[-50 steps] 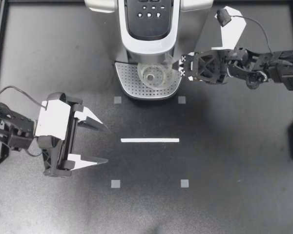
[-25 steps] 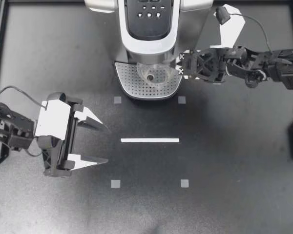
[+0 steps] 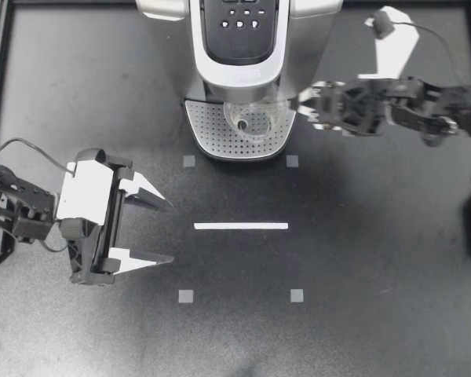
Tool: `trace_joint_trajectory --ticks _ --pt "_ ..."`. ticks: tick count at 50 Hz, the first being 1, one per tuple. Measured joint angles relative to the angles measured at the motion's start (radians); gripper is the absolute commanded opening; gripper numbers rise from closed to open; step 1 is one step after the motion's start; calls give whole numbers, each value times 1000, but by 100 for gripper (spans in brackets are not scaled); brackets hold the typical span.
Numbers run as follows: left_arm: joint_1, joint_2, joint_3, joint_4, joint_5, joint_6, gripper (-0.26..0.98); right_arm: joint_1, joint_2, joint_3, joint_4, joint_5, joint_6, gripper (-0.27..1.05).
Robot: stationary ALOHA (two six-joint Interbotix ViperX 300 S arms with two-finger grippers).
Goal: Place the coffee capsule inside the capsule container, then place the cup onto the center of the cup tray, then push the 'Hot Water' and 'Travel Mug' buttons.
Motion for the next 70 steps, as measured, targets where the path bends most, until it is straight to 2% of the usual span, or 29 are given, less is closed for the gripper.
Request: trace_joint_trajectory --ticks 5,9,13,23,30,47,54,70 --pt "0 2 0 -3 0 -2 75 11 -43 38 -23 12 -9 43" --pt "0 2 0 -6 0 -2 75 57 -69 51 -83 21 -26 44" --pt "0 2 -2 -12 0 -2 75 112 -89 52 -166 23 -51 44" --pt "0 0 -9 -38 -3 -2 75 270 -118 52 -448 3 -161 43" --pt "0 -20 -9 -52 -2 -3 73 333 -120 52 -545 -11 -225 43" --pt "0 -140 -12 -52 6 21 54 387 -270 55 -584 -98 -405 43" --pt "0 -161 -14 -52 6 37 53 390 -333 81 -586 -169 -460 43" --pt "0 -163 -35 -51 6 92 53 391 -341 120 -584 -190 -462 43"
